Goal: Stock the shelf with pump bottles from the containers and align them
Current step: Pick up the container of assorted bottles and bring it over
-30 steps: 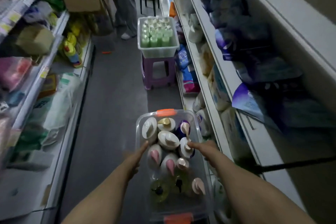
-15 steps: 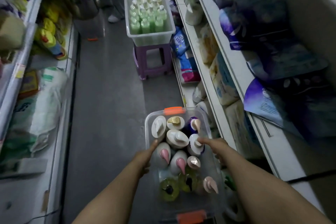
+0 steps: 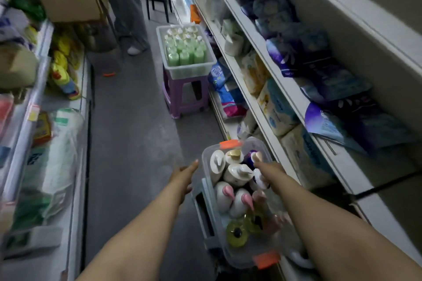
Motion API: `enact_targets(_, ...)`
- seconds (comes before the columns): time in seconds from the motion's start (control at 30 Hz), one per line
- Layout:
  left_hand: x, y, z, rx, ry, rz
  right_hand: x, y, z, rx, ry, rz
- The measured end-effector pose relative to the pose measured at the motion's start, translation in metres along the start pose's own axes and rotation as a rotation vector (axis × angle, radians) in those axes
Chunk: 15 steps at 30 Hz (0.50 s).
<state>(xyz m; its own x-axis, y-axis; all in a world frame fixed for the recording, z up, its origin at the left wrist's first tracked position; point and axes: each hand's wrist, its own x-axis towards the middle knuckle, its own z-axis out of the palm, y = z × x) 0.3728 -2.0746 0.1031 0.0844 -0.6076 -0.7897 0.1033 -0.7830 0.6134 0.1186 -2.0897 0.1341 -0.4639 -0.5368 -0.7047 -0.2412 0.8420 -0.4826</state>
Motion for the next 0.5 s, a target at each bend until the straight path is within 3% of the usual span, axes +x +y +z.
enact_targets(0.33,-0.068,0.116,-0.085,-0.275,-0.121,0.305,-0.146,-0.117,0.081,0.415,-0.124,-0.318)
enact_targets(0.5,-0.090,0.163,-0.115,-0.343,-0.169,0.417,-0.193,-0.157,0.095,0.512,-0.186,-0.365)
